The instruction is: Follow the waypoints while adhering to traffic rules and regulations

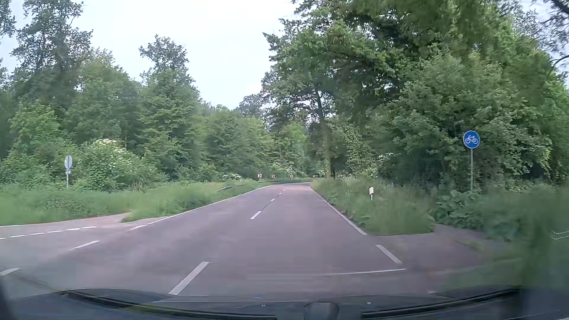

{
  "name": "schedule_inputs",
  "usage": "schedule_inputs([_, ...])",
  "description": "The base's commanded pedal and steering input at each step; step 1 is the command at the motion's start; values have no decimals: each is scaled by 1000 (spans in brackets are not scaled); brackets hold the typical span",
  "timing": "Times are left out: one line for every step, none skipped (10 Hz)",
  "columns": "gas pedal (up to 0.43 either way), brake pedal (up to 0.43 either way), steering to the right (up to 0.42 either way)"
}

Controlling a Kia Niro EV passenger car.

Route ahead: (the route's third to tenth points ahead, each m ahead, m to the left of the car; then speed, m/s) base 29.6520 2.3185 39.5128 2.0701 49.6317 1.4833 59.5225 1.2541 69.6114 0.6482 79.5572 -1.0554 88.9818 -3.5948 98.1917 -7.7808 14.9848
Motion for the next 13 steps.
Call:
schedule_inputs([110,0,-1])
schedule_inputs([110,0,-1])
schedule_inputs([110,0,0])
schedule_inputs([110,0,0])
schedule_inputs([110,0,0])
schedule_inputs([110,0,0])
schedule_inputs([110,0,0])
schedule_inputs([110,0,0])
schedule_inputs([110,0,0])
schedule_inputs([110,0,0])
schedule_inputs([110,0,0])
schedule_inputs([110,0,0])
schedule_inputs([110,0,0])
